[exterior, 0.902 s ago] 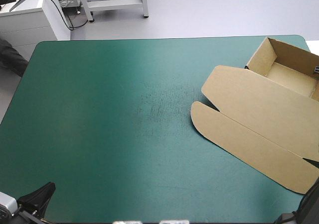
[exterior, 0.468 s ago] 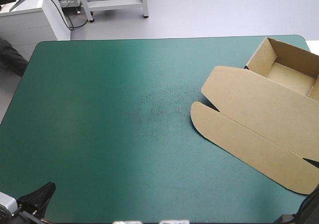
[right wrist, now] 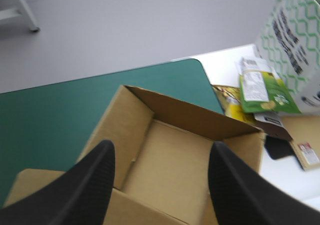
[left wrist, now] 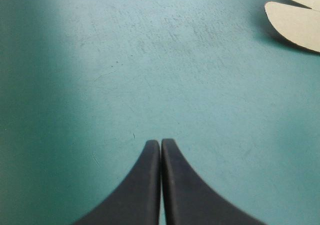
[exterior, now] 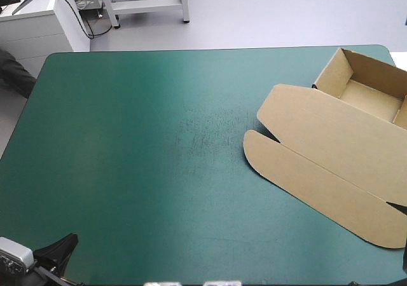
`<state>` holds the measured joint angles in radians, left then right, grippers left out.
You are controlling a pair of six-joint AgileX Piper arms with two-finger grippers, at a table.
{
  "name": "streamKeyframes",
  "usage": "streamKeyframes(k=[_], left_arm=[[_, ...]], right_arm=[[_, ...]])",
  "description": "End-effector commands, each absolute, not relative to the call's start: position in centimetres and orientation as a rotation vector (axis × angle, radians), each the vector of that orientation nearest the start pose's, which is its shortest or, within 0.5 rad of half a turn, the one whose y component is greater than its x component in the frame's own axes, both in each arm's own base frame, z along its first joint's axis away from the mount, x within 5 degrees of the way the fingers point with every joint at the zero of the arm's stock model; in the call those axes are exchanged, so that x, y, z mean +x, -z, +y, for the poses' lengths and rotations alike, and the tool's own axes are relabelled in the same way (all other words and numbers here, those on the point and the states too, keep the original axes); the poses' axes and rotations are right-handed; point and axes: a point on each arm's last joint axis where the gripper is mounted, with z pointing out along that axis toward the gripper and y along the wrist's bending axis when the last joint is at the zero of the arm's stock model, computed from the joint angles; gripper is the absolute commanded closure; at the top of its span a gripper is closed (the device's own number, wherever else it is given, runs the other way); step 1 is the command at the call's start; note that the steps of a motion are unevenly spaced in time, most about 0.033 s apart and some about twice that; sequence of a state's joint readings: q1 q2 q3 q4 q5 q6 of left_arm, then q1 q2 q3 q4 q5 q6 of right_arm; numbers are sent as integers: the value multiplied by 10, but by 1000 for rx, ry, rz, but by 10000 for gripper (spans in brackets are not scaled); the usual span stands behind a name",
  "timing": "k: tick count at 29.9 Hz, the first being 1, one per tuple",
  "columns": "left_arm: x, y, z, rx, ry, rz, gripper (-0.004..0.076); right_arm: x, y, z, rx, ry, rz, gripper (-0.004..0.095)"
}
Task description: Fold the box
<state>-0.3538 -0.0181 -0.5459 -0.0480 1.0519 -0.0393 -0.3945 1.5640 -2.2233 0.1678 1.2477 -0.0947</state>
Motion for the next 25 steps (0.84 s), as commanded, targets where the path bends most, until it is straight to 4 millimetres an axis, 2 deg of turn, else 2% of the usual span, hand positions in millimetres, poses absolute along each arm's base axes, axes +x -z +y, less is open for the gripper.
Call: streamKeyframes(k=[1,4,8,12,19,25], left_arm=[[-14,-303,1,298,343,1861,732],[-14,-303,1,297,341,1859,732],[-14,-303,1,296,341,1853,732],[-13,-305,1,293,344,1834,732],[-11,-304,0,287,347,1819,732],[-8,-300,-1,288,348,1831,732]], right_arm=[[226,-576,-55,124,42,1954,449],[200,-576,-25,-12,1,1953,593],[172,-555,0,-160,-56,2005,910],[143,-528,12,-240,-97,2054,921],[87,-476,15,-284,-77,2063,921],[44,-416,17,-289,-50,2011,921]])
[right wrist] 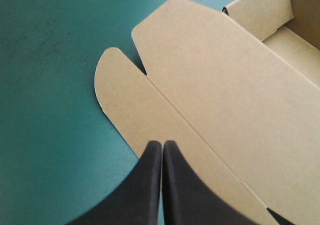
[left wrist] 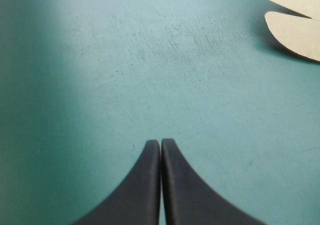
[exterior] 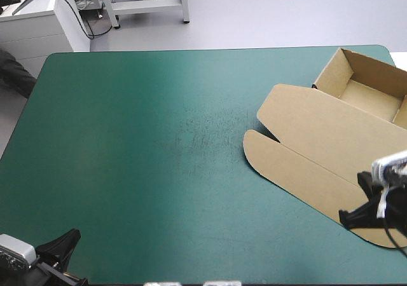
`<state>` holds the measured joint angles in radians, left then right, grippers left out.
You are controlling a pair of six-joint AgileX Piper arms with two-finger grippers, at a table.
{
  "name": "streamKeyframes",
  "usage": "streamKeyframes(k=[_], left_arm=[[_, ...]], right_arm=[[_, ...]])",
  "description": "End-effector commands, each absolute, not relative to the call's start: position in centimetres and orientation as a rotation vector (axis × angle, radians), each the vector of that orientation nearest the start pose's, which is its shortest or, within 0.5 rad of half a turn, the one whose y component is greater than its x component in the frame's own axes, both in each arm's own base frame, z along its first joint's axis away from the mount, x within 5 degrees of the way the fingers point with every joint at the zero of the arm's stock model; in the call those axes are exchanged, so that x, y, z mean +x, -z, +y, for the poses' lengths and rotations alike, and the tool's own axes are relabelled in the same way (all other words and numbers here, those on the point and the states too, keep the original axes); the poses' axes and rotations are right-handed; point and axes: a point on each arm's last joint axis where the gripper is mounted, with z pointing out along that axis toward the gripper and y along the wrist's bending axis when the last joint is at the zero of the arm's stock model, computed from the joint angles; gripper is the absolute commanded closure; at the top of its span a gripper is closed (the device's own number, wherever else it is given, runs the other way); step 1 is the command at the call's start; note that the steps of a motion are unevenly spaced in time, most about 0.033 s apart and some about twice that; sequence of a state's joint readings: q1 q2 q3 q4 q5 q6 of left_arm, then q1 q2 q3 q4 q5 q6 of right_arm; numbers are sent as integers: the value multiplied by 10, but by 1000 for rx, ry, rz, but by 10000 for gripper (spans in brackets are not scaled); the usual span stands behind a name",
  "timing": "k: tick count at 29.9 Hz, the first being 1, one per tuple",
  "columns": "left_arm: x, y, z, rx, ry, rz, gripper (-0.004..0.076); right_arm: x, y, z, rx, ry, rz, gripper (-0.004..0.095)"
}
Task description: Fold the box
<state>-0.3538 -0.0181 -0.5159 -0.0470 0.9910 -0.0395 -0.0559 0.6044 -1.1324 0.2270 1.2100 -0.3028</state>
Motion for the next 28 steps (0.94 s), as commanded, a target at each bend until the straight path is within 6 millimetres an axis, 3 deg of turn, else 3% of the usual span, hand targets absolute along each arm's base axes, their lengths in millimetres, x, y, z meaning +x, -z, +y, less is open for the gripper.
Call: streamKeyframes(k=[1,7,12,20,28], left_arm=[[-8,-300,-1,288,348,1831,732],[-9,-300,-2,288,362,1831,732],[-9,-299,-2,290,361,1839,732],[-9,-297,-2,292,366,1854,732],[-8,-294,-5,297,389,1863,732]], right_arm=[[38,-406,17,-287,-44,1996,921],[14,-345,18,-294,-27,1969,922],[8,-313,19,-308,-35,1962,922],[12,-294,23,-293,-110,1967,922],[12,-294,23,-295,-110,1962,922]])
